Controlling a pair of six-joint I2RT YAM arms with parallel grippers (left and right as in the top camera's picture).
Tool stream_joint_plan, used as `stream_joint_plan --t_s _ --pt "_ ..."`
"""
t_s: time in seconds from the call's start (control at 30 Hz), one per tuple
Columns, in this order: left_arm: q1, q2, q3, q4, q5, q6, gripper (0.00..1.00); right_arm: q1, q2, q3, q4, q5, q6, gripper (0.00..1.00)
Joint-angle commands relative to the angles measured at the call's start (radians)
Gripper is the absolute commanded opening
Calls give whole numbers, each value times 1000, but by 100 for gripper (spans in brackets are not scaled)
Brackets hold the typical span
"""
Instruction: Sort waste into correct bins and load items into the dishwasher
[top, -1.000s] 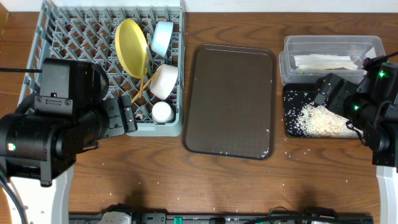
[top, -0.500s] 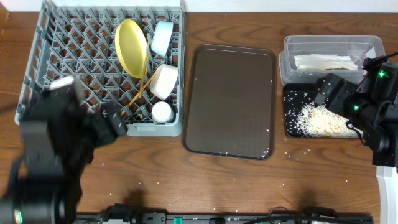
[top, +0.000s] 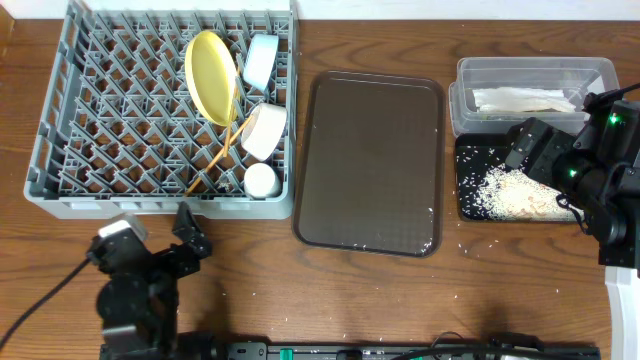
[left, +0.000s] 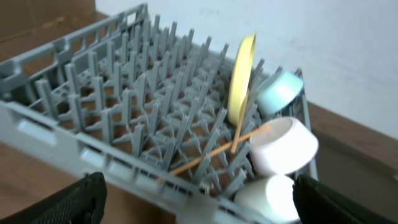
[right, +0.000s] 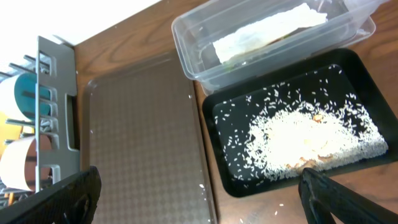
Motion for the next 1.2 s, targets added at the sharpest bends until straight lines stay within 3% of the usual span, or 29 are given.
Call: stream_joint_plan --t_s 0.0,0.17,0.3,0.53,1.17 --pt "7 -63 -119 104 -9 3 97 -4 2 6 -2 2 9 99" --pt "7 -154 -306 336 -8 2 97 -4 2 6 -2 2 9 99" --pt "6 -199 -407 431 -8 3 97 -4 2 6 -2 2 9 99" --pt "4 -198 -484 442 -8 2 97 -4 2 6 -2 2 9 99" --pt "4 -196 -483 426 -5 13 97 -4 2 6 -2 2 9 99"
